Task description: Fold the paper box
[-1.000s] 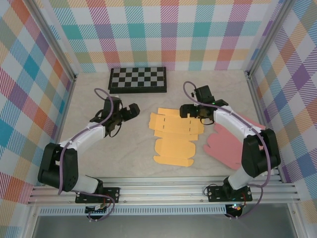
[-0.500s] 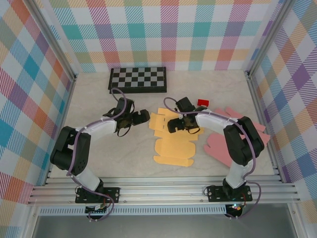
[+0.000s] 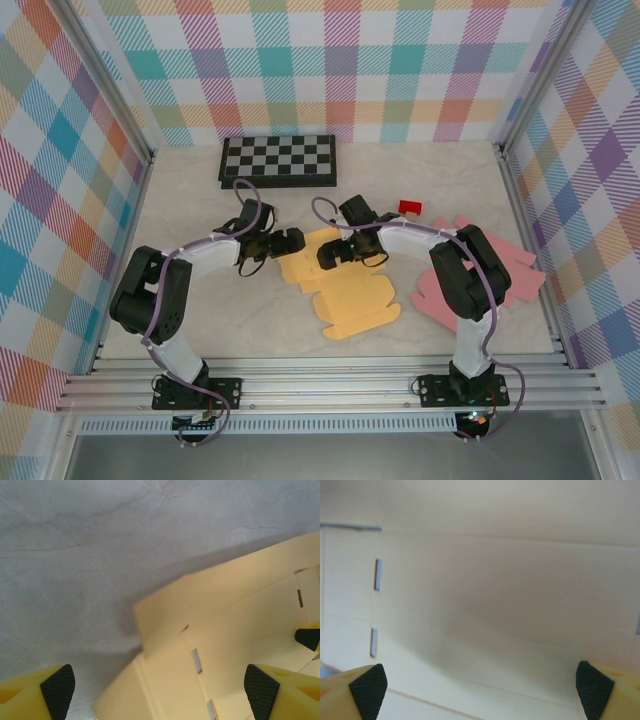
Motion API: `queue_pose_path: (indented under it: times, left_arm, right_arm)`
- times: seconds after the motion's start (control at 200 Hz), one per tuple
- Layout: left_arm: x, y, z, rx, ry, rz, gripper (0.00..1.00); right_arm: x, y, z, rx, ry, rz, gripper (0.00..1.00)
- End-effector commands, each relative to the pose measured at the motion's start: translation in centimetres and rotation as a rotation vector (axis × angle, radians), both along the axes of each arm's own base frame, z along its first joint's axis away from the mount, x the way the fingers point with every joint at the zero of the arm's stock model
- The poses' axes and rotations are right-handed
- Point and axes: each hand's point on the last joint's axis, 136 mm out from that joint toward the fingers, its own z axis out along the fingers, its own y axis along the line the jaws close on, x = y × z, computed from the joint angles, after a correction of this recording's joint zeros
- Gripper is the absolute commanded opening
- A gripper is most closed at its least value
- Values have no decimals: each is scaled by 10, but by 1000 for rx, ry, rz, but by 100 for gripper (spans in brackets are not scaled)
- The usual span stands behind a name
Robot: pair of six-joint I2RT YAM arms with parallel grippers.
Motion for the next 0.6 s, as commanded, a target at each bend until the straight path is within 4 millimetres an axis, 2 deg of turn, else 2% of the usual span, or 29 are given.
queue_pose_path:
  times: [0.0, 0.09, 0.27, 0.36, 0.4, 0.585, 0.6]
  left_arm:
    - [-9, -6, -10, -6, 30, -41, 84]
    - [-15, -10, -14, -34, 51, -55, 76]
    - [-21, -8, -14, -44, 44, -47, 67]
    - [-23, -8, -15, -56, 43, -44, 56]
    - [-23, -9, -15, -68, 42, -43, 50]
    - [-18, -13, -6, -80, 15, -40, 0]
    - [-18, -13, -4, -78, 5, -41, 0]
  right_arm:
    - [0, 13, 18, 64, -20, 7, 100]
    - [2, 8, 35, 49, -57, 15, 100]
    - [-3, -1, 67, 26, -127, 63, 100]
    - [-6, -6, 82, 27, -174, 82, 100]
    - [-7, -7, 89, 31, -196, 91, 100]
    - [-9, -13, 116, 44, -329, 156, 100]
    - [-9, -12, 119, 46, -342, 164, 100]
